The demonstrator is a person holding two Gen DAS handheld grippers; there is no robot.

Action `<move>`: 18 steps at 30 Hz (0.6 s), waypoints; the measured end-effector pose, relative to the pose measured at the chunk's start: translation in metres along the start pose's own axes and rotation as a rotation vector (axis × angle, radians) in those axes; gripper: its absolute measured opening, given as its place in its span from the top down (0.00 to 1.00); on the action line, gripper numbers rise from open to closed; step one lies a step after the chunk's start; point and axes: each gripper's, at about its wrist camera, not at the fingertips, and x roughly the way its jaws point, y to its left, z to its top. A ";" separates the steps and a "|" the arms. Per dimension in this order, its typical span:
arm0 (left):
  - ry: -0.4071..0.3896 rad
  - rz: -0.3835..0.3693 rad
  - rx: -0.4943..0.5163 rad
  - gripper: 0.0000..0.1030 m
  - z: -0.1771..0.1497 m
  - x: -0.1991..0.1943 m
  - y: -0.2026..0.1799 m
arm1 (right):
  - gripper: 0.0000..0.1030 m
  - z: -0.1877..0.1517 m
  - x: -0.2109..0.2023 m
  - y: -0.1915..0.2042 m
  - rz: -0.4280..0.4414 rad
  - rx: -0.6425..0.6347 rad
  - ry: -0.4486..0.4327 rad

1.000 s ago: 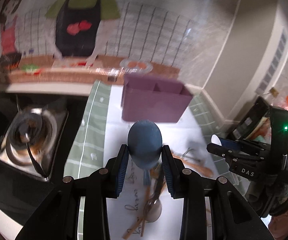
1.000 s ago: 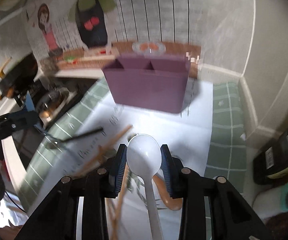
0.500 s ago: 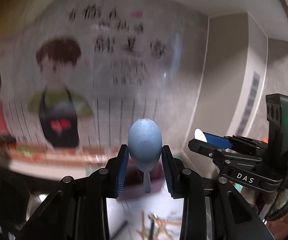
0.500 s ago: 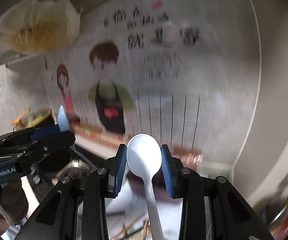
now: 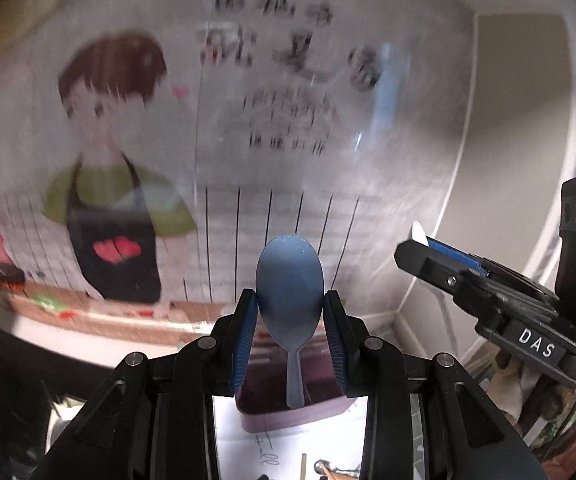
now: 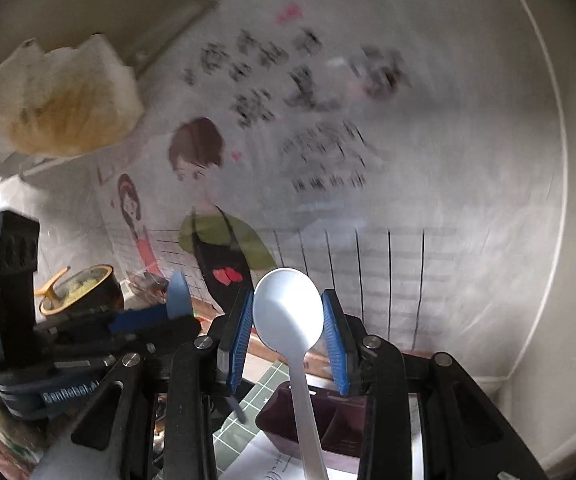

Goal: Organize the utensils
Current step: 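Lift the blue spoon with the left tool while the right tool lifts the white spoon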

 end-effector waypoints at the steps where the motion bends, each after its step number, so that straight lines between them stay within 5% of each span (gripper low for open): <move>1: 0.017 0.000 -0.004 0.66 -0.004 0.012 0.001 | 0.69 -0.004 0.009 -0.008 0.012 0.024 0.010; 15: 0.225 -0.003 -0.072 0.66 -0.064 0.130 0.027 | 0.69 -0.087 0.115 -0.094 0.039 0.197 0.165; 18: 0.259 0.000 -0.085 0.59 -0.077 0.142 0.031 | 0.67 -0.101 0.125 -0.098 0.014 0.182 0.176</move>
